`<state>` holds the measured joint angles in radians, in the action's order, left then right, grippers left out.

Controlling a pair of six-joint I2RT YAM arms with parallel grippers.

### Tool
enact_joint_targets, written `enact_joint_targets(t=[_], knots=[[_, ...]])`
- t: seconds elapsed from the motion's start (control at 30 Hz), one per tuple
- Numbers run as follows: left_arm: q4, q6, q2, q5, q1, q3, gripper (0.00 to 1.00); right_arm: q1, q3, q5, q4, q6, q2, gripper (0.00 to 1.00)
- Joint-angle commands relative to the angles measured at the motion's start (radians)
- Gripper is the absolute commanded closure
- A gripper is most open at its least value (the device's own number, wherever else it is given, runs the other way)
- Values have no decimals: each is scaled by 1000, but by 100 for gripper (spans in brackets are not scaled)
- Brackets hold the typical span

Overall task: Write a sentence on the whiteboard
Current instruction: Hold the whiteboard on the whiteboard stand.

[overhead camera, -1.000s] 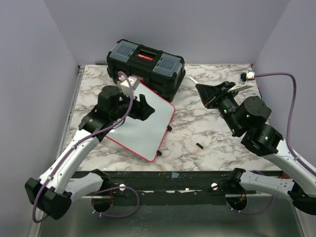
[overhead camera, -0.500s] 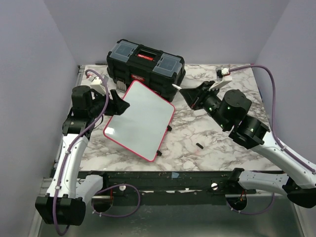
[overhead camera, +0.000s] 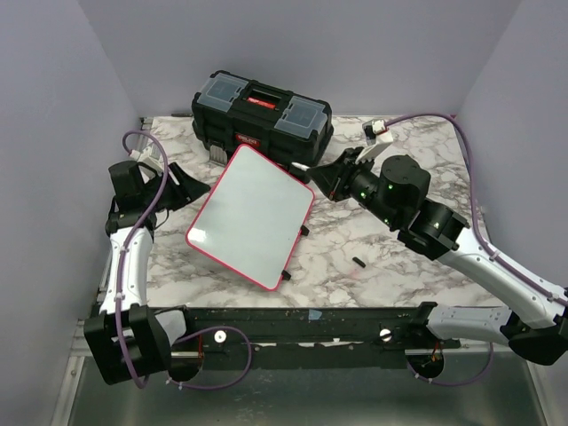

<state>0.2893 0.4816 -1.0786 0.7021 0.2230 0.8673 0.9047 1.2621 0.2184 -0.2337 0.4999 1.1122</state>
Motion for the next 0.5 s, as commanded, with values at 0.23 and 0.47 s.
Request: enact_joint_targets(t=[0.23, 0.47], knots=[[-45, 21, -138, 162, 38, 14, 50, 7, 30, -61, -33, 23, 12, 99], [-46, 22, -214, 218, 15, 16, 52, 6, 19, -58, -26, 19, 0, 99]])
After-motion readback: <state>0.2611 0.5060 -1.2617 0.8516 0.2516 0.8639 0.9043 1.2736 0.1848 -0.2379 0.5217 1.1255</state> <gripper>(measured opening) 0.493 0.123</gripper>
